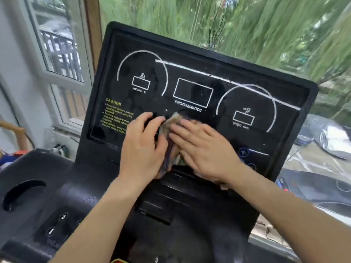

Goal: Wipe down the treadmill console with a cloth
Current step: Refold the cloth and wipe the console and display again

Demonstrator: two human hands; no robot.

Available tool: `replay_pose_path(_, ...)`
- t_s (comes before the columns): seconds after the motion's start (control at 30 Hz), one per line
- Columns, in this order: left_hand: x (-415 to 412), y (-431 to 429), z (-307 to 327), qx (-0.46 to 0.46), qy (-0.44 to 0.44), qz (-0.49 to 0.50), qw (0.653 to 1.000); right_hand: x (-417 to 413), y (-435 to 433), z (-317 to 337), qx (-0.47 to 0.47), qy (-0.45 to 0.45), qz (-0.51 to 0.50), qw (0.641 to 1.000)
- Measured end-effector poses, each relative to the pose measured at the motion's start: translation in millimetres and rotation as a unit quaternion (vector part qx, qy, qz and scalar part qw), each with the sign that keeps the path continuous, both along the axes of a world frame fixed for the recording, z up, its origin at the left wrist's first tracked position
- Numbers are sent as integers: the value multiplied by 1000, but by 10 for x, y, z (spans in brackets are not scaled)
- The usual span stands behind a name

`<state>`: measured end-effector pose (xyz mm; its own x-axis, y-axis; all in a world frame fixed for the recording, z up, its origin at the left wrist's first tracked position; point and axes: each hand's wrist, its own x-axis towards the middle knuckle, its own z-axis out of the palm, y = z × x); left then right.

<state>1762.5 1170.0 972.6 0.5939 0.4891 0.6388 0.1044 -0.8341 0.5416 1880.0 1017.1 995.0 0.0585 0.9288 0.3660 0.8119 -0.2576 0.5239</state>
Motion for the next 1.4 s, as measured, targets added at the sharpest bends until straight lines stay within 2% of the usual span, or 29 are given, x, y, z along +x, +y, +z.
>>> replay_pose_path(0.1, 31, 298, 59, -26, 25, 4, 999, 339, 384, 715, 124, -39, -116, 985)
replay_pose_path(0.2, 7, 505, 53, -22, 38, 2, 999, 238, 861, 772, 185, -23, -169, 968)
replay_pose_path(0.27, -46, 592, 76, -56, 12, -3, 998, -49, 1097, 349, 143, -4, -144, 979)
replay_pose_path(0.37, -205, 735, 114, -124, -32, 8, 992, -576, 1148, -353, -31, 7, -63, 998)
replay_pose_path(0.43, -285, 843, 103, -96, 1, 4, 995, -533, 1102, -389, -63, 20, -16, 998)
replay_pose_path(0.5, -278, 950, 88, -60, 39, -4, 997, -309, 1149, -156, -39, 6, -1, 999)
replay_pose_path(0.6, -264, 1013, 187, -61, 48, -39, 996, 35, 1408, 510, 76, -29, -72, 994)
replay_pose_path(0.67, -242, 1057, 277, -62, 39, -64, 995, 141, 1667, 863, 110, -41, -111, 987)
replay_pose_path(0.9, -87, 1446, 566, -61, 19, -88, 994, 11, 2790, 1292, 144, 9, -209, 967)
replay_pose_path(1.03, -63, 1536, 684, -55, 3, -92, 994, 38, 3051, 1620, 105, 25, -223, 969)
replay_pose_path(1.1, -9, 1524, 762, -34, -8, -94, 995, 87, 3071, 1725, 95, 73, -237, 964)
replay_pose_path(1.2, 122, 1453, 878, 3, -37, -78, 996, 182, 2949, 1711, 119, 91, -219, 964)
replay_pose_path(1.3, 283, 1278, 980, 23, -65, -74, 995, 290, 2590, 1707, 137, 86, -226, 961)
replay_pose_path(1.4, 451, 954, 1085, 31, -74, -84, 993, 388, 2064, 1737, 116, 67, -231, 964)
